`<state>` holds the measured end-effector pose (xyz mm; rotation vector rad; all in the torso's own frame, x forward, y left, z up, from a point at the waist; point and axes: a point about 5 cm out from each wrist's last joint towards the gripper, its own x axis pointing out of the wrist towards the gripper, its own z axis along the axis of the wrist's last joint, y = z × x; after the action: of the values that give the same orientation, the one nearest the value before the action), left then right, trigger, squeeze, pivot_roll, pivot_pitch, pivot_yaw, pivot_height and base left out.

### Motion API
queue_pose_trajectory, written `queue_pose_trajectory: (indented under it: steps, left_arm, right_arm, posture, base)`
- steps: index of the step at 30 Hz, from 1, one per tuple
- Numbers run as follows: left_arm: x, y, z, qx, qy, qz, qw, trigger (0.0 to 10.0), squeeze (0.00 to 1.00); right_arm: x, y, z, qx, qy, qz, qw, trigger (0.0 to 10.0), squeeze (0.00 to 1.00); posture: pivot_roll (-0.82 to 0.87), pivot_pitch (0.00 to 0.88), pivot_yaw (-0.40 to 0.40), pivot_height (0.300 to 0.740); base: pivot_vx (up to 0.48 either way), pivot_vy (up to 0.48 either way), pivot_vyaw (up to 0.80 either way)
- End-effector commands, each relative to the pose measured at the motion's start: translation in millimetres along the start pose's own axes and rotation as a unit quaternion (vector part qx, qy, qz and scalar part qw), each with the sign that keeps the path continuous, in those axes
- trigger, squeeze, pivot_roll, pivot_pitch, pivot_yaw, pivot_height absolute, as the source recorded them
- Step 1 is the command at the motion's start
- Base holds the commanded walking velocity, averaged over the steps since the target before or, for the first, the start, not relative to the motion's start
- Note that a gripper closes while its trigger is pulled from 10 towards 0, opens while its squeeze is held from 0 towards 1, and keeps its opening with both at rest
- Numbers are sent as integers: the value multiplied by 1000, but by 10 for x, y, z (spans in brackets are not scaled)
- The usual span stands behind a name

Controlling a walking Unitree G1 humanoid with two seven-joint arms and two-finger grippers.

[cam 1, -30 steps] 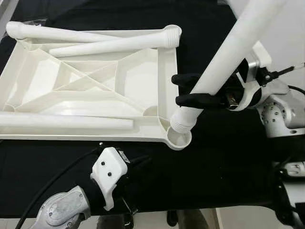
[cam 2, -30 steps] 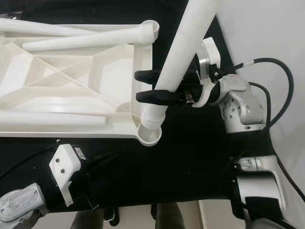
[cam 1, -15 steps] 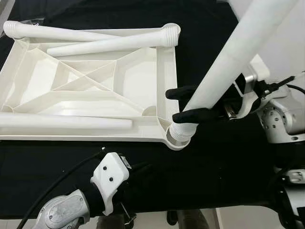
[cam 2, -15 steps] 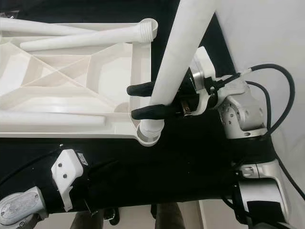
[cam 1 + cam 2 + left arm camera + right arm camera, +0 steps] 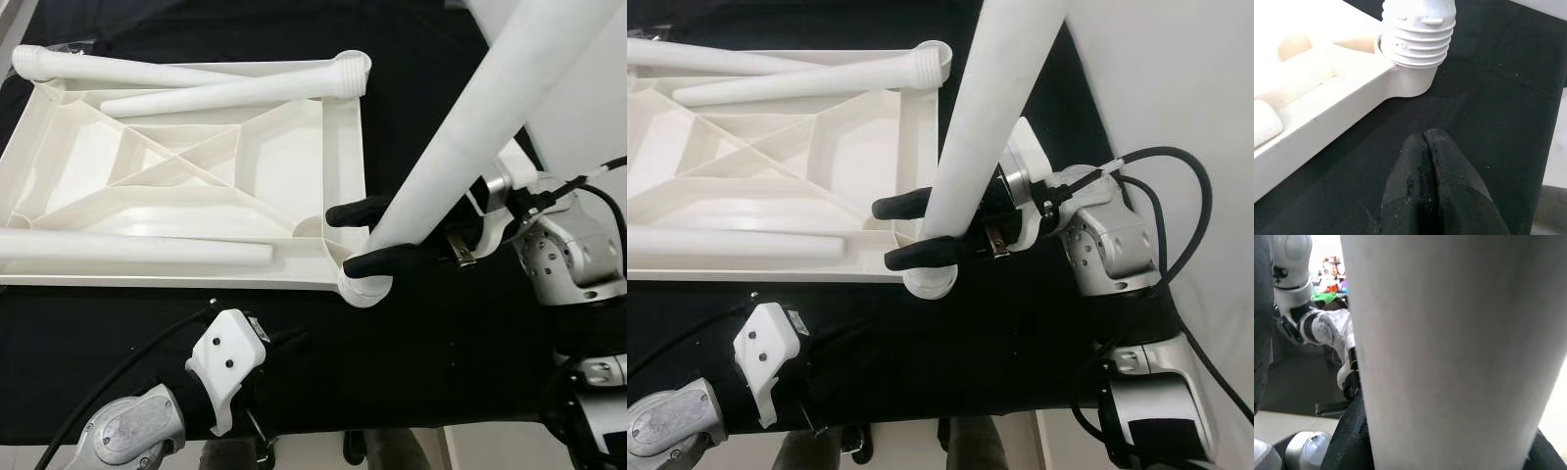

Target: Building children table

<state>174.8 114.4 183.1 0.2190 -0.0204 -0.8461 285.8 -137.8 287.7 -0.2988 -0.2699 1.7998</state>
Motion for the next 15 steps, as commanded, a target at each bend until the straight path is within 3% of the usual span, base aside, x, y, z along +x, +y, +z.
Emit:
queue_pose_trajectory:
  steps: [1, 5, 6, 9, 10, 15]
  left_arm:
    - [-10, -16, -64, -3, 17, -6, 1000, 0, 0]
    - [-4, 1, -70, 5, 22, 0, 1000, 0, 0]
    - [-1, 13, -78, 9, 25, 4, 1000, 7176, 0]
    - [3, 24, -85, 13, 29, 10, 999, 7176, 0]
    - [6, 23, -87, 13, 29, 10, 999, 10000, 0]
    - [-7, 17, -93, 15, 30, 9, 999, 10000, 0]
  right_arm:
    - [47, 48, -176, 31, 31, 13, 999, 10000, 0]
    - [78, 0, -190, 26, 35, 4, 999, 10000, 0]
    - [83, -26, -208, 25, 38, -2, 999, 10000, 0]
    - [84, -49, -226, 26, 41, -8, 999, 10000, 0]
    - [71, -65, -241, 29, 42, -14, 999, 10000, 0]
    - [-21, -93, -261, 38, 50, -26, 998, 10000, 0]
  posture:
    - [83, 350, 31, 740]
    - [82, 347, 27, 740]
    - [82, 342, 24, 740]
    - [82, 342, 23, 740]
    - [81, 341, 20, 740]
    - [79, 335, 12, 740]
  base:
    - [0, 0, 0]
    - [0, 0, 0]
    - [0, 0, 0]
    - [0, 0, 0]
    - [0, 0, 0]
    - [0, 0, 0]
